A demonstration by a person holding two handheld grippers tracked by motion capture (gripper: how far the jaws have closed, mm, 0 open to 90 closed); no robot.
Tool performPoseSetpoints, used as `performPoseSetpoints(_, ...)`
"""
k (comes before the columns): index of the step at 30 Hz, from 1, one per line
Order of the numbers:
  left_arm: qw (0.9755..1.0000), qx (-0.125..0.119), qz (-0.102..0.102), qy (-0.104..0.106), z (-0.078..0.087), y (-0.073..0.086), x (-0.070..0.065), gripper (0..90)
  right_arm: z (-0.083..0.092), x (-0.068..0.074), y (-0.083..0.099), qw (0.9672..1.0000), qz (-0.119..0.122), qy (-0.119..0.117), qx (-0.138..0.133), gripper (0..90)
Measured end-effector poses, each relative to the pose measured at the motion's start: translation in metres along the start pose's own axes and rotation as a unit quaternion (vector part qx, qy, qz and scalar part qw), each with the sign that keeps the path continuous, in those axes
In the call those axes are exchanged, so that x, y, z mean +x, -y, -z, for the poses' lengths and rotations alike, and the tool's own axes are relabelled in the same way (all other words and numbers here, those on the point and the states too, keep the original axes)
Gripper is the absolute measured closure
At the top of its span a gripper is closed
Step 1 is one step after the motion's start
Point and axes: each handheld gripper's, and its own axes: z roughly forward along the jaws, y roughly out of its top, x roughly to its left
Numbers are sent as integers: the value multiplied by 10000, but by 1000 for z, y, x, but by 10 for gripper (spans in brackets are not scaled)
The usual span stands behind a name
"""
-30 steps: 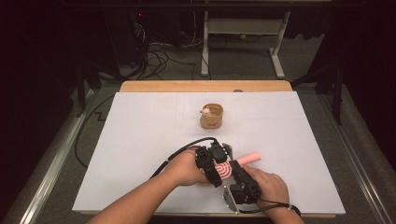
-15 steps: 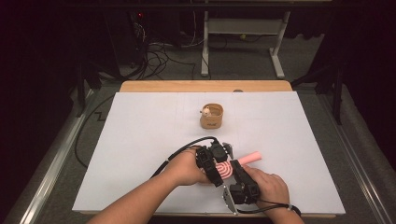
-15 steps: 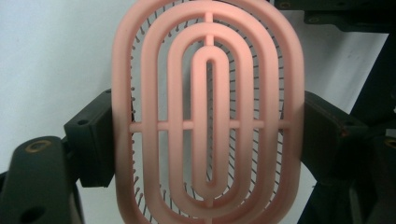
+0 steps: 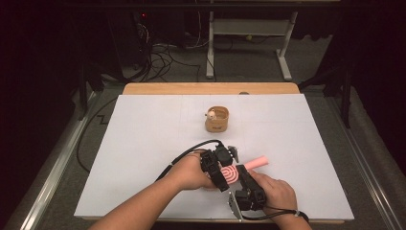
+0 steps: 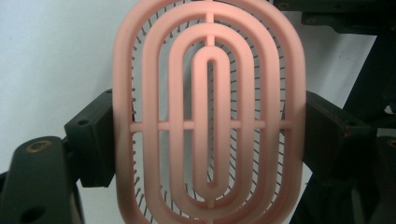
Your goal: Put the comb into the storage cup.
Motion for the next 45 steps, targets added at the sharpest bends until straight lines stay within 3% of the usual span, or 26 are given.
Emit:
performPoseSetpoints(10,9999,-136,3,84,3,2,3,189,1,-2,0,10000,-8,64,-4,805)
performPoseSetpoints(15,9997,-244,-6,28,4,4,4,179,1,-2,1,10000,-40,51,9,814)
performPoseSetpoints(18,9998,-171,-42,-26,3,4,4,175,1,-2,2,9999,-111,54,18,817)
performPoseSetpoints(27,9998,-204,-48,-19,4,6,5,151,2,-3,4,9998,-165,85,37,819)
performPoseSetpoints(31,9996,-256,-40,-117,5,9,6,138,2,-2,5,9996,-245,59,83,819)
performPoseSetpoints(37,9996,-271,69,-99,4,12,8,77,1,-4,6,9998,-119,24,125,818)
performPoseSetpoints(45,9997,-202,92,-127,6,20,12,39,-2,-2,11,9998,-134,15,167,818)
